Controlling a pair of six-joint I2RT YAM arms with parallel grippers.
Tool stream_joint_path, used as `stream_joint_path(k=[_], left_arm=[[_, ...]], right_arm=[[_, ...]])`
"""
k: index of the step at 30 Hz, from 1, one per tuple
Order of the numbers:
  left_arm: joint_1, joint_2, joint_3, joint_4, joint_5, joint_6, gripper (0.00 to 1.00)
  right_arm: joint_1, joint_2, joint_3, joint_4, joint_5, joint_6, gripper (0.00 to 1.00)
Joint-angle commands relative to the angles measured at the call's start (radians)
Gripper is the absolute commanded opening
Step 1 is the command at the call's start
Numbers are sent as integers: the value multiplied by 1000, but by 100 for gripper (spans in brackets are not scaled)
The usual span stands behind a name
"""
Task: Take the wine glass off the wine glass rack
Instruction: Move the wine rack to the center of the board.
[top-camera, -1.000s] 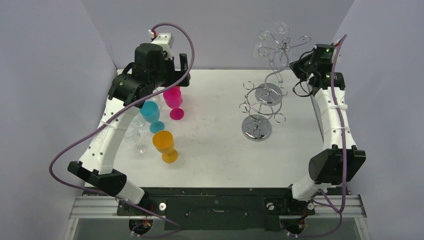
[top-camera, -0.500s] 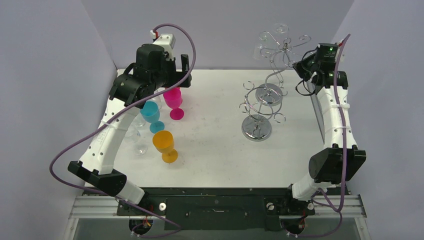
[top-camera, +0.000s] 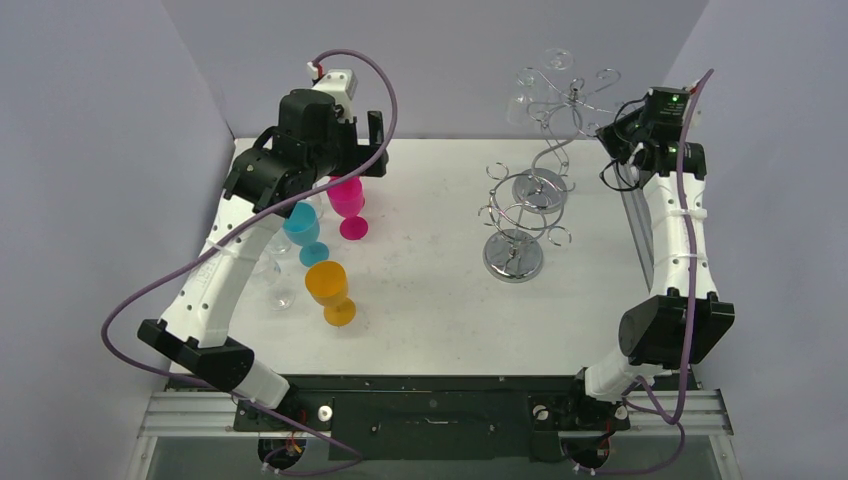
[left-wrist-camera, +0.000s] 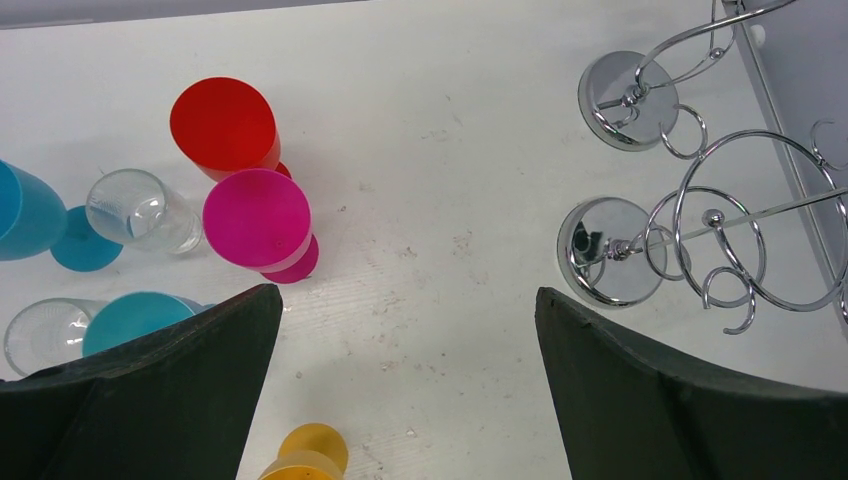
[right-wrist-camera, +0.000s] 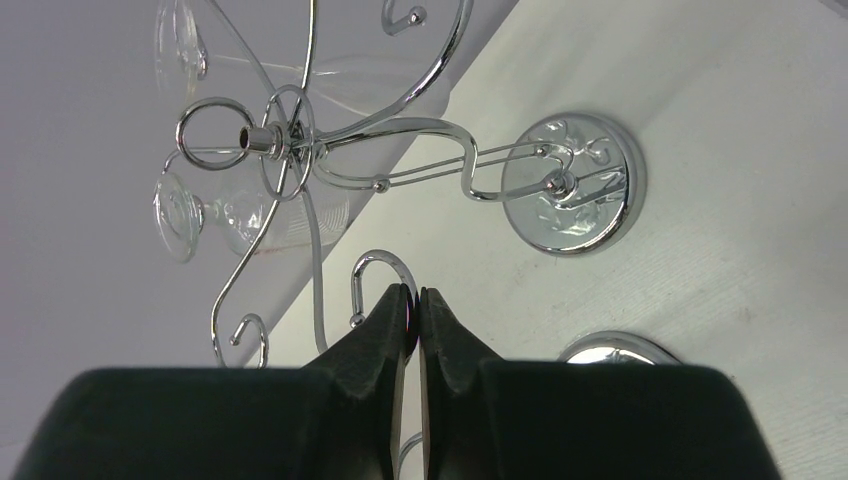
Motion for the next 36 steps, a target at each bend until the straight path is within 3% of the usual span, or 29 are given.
stream_joint_path(k=[1,36], left_arm=[[-10,9,35,25,-19,-3,96],[-80,57,64,18,-47,-26,96]], right_arm=[[-32,-57,52,-2,21,-32,0],[-139,-127,72,-46,-55,-43,0]])
